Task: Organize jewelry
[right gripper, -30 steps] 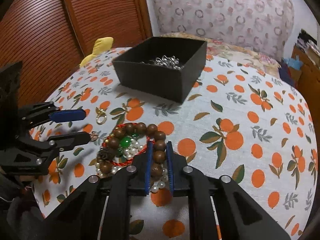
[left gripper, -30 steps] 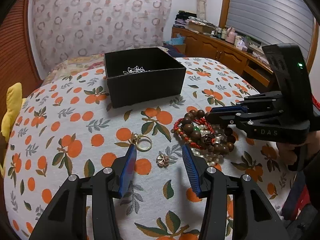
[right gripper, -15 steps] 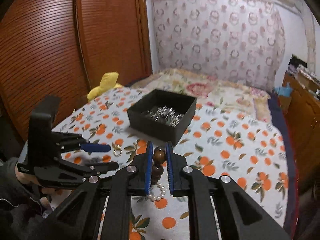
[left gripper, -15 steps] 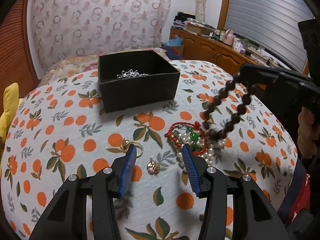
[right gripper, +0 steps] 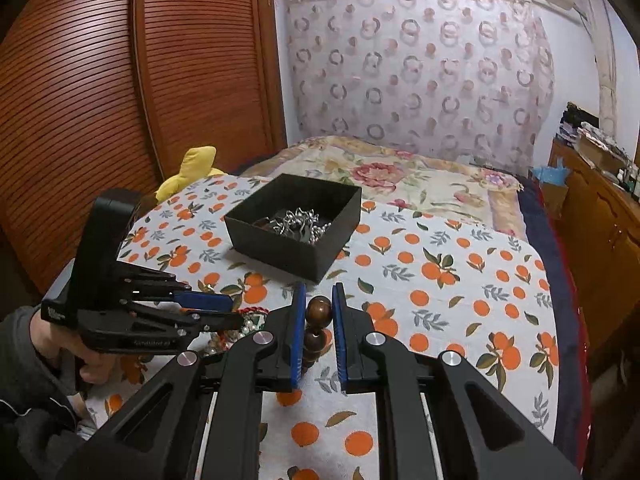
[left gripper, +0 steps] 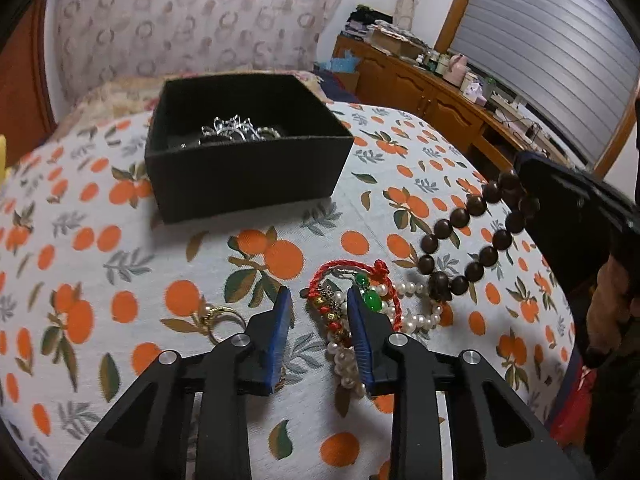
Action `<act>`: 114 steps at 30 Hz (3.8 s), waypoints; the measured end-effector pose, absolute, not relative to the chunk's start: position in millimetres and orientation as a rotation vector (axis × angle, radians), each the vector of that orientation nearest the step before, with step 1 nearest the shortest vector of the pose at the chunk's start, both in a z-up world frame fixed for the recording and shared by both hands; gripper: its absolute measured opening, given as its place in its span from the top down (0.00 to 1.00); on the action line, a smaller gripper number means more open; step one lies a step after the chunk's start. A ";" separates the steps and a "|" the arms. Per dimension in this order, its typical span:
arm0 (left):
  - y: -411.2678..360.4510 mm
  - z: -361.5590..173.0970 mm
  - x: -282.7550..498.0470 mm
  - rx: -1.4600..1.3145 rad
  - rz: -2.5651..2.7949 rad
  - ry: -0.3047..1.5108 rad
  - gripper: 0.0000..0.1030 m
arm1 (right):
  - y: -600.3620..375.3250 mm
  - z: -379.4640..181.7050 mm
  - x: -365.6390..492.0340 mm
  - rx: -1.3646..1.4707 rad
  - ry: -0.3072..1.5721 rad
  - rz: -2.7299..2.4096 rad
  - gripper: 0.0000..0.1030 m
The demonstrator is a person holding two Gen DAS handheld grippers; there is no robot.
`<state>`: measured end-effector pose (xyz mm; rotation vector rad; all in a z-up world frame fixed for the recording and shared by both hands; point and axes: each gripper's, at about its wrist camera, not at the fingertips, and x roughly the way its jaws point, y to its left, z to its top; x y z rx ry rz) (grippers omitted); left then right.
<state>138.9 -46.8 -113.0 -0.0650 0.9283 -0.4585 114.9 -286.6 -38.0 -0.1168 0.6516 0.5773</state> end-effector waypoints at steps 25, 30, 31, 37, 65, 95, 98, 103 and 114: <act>-31.4 -47.0 134.6 -0.037 -0.389 0.730 0.94 | -272.9 -17.4 128.6 -0.107 0.607 0.610 0.86; -23.7 -26.9 147.4 -0.033 -0.368 0.677 0.94 | -264.6 1.9 145.6 -0.108 0.573 0.635 0.86; -22.4 -24.2 150.5 -0.033 -0.363 0.671 0.94 | -262.6 6.2 151.7 -0.106 0.566 0.641 0.86; -13.9 -17.1 172.6 -0.032 -0.333 0.653 0.94 | -251.5 26.2 178.7 -0.099 0.523 0.677 0.86; -3.7 -39.9 261.8 0.023 -0.247 0.727 0.94 | -213.0 -49.2 293.9 -0.019 0.673 0.776 0.85; -6.8 -50.8 206.0 0.012 -0.288 0.737 0.67 | -243.6 -32.3 223.8 -0.070 0.667 0.703 0.69; -9.6 -55.9 182.2 0.013 -0.303 0.739 0.61 | -252.2 -42.9 200.3 -0.077 0.691 0.683 0.69; -14.4 -64.1 148.4 0.023 -0.318 0.739 0.44 | -256.7 -62.8 165.3 -0.096 0.737 0.673 0.69; -14.6 -80.2 98.4 0.027 -0.326 0.748 0.27 | -254.8 -95.7 117.5 -0.137 0.825 0.684 0.69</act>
